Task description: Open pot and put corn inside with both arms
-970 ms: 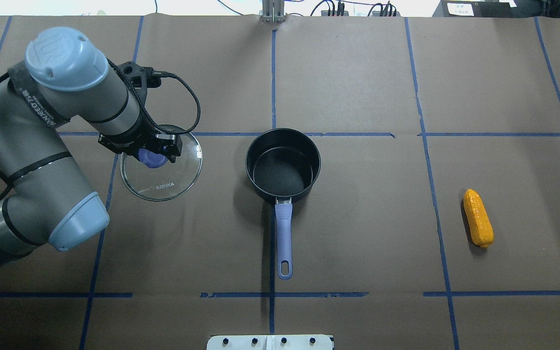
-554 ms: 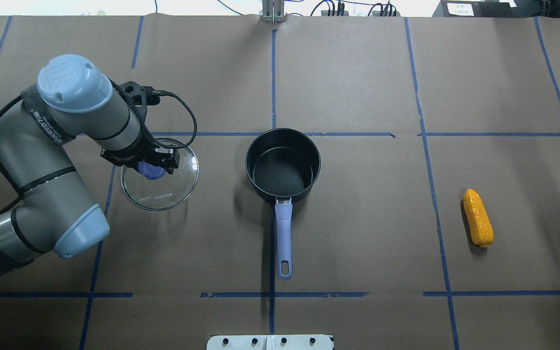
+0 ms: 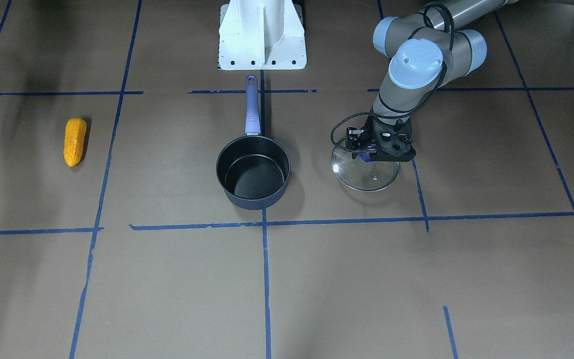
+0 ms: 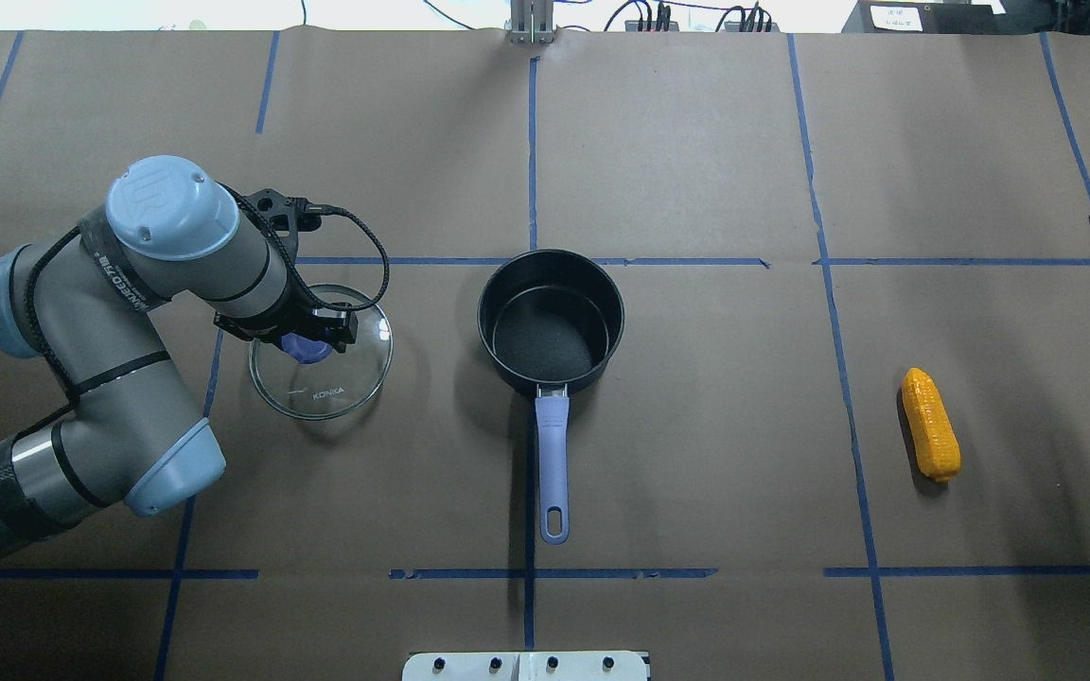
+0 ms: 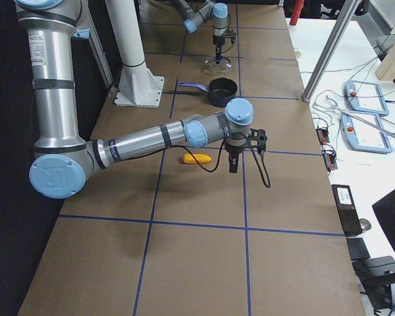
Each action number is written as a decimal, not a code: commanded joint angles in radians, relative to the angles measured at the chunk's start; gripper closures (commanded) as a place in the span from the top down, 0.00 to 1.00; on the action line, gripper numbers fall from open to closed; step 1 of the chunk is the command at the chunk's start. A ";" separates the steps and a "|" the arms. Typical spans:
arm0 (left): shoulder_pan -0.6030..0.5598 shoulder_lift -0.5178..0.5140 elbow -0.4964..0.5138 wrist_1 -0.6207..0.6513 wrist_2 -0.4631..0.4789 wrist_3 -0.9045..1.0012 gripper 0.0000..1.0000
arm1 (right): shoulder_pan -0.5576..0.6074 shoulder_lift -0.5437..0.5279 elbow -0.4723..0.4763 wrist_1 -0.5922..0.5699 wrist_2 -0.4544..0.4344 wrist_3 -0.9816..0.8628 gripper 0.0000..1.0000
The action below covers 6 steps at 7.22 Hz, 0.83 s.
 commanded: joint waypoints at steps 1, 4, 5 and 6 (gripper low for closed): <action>0.017 0.001 0.002 0.000 0.005 -0.001 0.28 | -0.089 -0.002 0.005 0.145 -0.023 0.196 1.00; 0.042 0.022 0.010 0.000 0.005 0.006 0.29 | -0.138 0.001 0.005 0.169 -0.046 0.237 1.00; 0.042 0.024 0.010 0.001 0.005 0.010 0.32 | -0.146 0.006 0.005 0.169 -0.048 0.237 1.00; 0.042 0.024 0.007 0.001 0.002 0.012 0.58 | -0.146 0.007 0.008 0.169 -0.048 0.237 1.00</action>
